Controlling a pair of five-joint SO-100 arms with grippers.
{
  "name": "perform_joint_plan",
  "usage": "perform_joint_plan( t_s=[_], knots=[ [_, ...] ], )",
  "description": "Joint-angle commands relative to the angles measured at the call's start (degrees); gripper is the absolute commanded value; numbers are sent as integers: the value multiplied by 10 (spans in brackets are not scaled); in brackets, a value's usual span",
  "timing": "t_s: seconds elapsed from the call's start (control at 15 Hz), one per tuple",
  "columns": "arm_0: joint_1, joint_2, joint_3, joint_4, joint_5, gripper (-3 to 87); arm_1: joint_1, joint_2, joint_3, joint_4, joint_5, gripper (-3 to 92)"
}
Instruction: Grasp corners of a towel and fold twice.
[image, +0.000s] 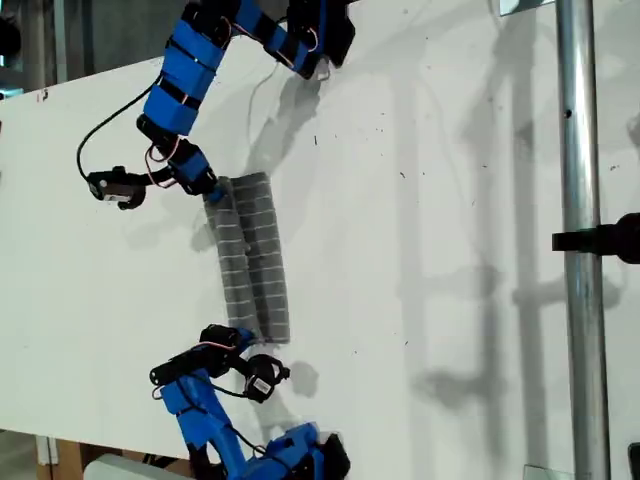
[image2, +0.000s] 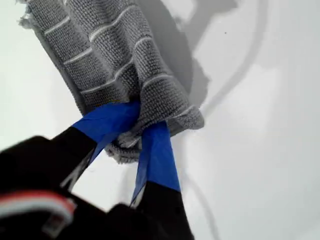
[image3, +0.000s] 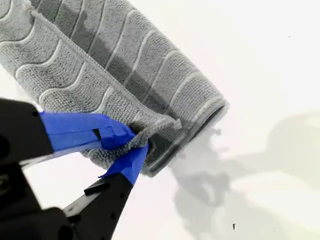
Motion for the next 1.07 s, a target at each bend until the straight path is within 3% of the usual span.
perform_joint_plan(
  t_s=[0.0,0.33,0.6,0.73,1.0],
  knots=[
    [41,2,11,-22,-23,-29,-26,-17,15,7,23,-2],
    [65,-82,36,-70,-59,-29,-33,-111,31,-13,36,-2],
    [25,-162,38,-76,-50,-27,-8,-162,11,-26,44,12],
    [33,-144,23,-38,-48,95,-6,-152,-4,13,50,255],
    [41,-5,17,43,-47,374,-6,-33,-16,113,56,318]
  ],
)
